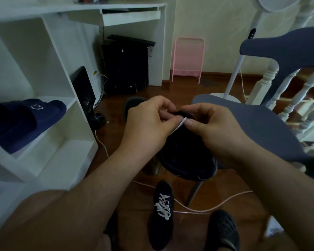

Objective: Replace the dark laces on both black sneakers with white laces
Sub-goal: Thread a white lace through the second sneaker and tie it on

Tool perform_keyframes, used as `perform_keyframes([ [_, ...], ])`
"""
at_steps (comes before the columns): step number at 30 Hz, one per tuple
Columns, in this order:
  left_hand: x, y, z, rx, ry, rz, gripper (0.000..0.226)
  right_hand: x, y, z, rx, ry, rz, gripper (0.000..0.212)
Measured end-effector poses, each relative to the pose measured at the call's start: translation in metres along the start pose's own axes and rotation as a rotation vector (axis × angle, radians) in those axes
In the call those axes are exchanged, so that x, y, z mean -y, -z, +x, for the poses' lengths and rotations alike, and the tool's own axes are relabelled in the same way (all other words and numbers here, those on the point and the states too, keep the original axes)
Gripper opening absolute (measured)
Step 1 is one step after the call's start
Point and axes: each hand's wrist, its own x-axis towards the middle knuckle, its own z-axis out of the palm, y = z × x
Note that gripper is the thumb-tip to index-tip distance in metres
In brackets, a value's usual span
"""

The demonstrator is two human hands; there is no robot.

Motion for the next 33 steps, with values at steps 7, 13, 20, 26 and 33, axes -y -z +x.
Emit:
perform_keyframes([
  [7, 0.005, -0.002, 0.001, -0.073, 0.076, 0.026, 0.044, -0.002, -0.009, 0.001, 0.048, 0.001, -0.12, 0.041],
  [13, 0.015, -0.003, 0.007, -0.084, 0.065, -0.104, 0.019, -0.01, -0.014, 0.0, -0.152, -0.043, 0.015, 0.032],
  [20, 0.025, -0.002, 0.003, 0.086, 0.152, 0.096, 0.051, -0.009, -0.005, 0.003, -0.418, 0.03, 0.083, 0.033],
  [26, 0.036, -0.011, 0.0, 0.266, 0.25, 0.024, 0.034, -0.007, -0.01, 0.002, -0.444, 0.099, 0.171, 0.03],
  [33, 0.042, -0.012, 0.006, -0.06, 0.105, 0.033, 0.008, -0.011, -0.012, 0.002, -0.291, 0.159, 0.034, 0.034],
])
